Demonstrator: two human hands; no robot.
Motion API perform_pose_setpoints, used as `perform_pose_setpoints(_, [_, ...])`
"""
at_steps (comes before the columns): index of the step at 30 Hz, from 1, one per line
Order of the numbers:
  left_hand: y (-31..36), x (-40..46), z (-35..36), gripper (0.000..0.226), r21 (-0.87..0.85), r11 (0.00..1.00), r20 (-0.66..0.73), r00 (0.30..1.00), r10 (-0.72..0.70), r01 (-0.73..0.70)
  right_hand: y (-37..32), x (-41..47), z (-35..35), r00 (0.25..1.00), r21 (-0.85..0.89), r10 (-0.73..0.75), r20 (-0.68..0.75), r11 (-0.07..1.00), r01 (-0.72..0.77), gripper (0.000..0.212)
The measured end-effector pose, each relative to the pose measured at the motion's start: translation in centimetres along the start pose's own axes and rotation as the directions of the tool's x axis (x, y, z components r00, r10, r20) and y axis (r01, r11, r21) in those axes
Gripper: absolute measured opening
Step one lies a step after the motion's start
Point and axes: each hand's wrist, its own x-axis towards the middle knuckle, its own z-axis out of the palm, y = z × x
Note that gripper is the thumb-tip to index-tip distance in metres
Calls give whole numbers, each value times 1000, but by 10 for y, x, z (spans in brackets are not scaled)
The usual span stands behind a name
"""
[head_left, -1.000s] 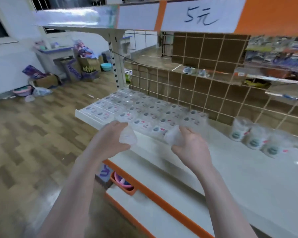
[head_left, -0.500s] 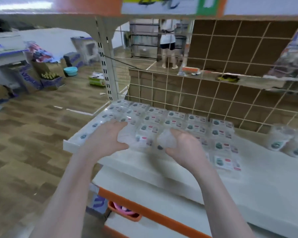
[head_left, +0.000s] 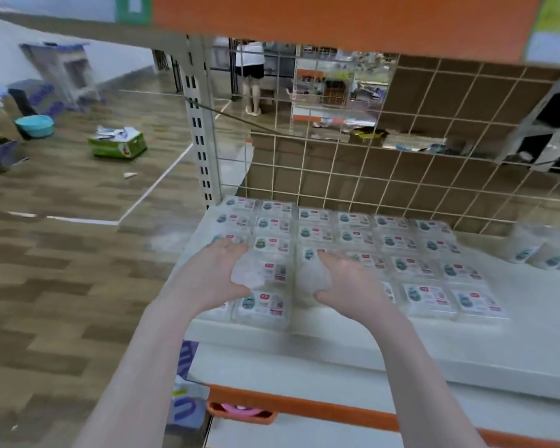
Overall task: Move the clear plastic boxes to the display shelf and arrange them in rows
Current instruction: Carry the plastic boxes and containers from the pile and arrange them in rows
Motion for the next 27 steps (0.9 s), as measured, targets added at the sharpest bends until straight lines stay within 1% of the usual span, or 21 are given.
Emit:
perform_pose_setpoints(5, [-1,-1,12,74,-50,999,64,998,-17,20,-1,4,-4,999,-13,-2,38,1000,3,68])
perform_pose_setpoints(8, [-2,-2,17,73,-74,997,48,999,-24,27,-3,7,-4,999,-44,11,42,999,-9,73])
perform_pose_setpoints(10, [-3,-2,18,73,-78,997,32,999,-21,23,-5,10,-4,999,-72,11,39,997,-8,71])
perform_pose_setpoints(14, [-3,-3,20,74,-101,995,17,1000,-24,26,-7,14,-3,1000,-109,-14,21,994,17,59])
perform_pose_setpoints(17, [-4,-3,22,74,-118,992,10,1000,-30,31,-7,16,-6,999,-95,-15,34,995,19,59])
perform_pose_setpoints(20, [-5,-3,21,75,-134,990,13,999,-33,35,-9,18,-20,1000,10,-19,4,1000,19,61])
perform_pose_setpoints(23, [-5,-3,21,75,-138,990,7,999,-36,37,-11,23,-33,997,162,-47,-67,985,58,69])
perform_pose_setpoints(27, [-5,-2,21,75,-140,989,9,999,-44,45,-5,34,-31,989,405,-52,-138,908,104,69])
